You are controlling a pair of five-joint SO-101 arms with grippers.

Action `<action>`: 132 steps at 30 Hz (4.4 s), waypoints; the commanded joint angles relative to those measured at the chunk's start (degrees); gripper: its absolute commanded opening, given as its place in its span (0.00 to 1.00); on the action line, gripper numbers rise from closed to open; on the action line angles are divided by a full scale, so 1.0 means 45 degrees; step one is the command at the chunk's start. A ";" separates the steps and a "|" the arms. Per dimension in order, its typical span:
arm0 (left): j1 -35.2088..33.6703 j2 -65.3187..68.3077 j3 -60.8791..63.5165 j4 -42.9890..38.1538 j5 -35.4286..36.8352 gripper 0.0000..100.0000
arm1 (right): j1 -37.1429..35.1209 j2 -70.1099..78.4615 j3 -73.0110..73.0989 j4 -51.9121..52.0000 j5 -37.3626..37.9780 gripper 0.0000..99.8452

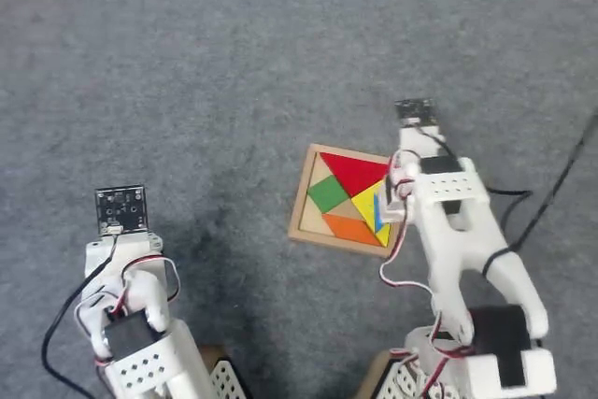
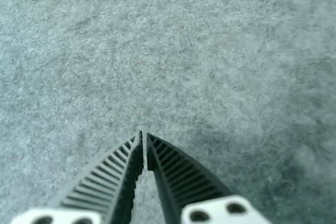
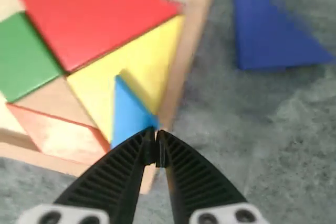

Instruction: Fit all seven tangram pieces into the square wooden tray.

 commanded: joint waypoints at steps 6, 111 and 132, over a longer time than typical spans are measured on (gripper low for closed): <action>0.0059 -0.0176 -0.0107 0.0098 -0.0176 0.02 | -0.0791 0.0322 -0.0586 -0.0381 0.0195 0.01; 0.0059 -0.0176 -0.0107 0.0098 -0.0176 0.02 | -0.4132 0.6125 -0.6935 -0.1084 -0.2266 0.01; 0.0059 -0.0176 -0.0107 0.0098 -0.0176 0.02 | -0.4484 0.5343 -0.6974 -0.2081 -0.1328 0.01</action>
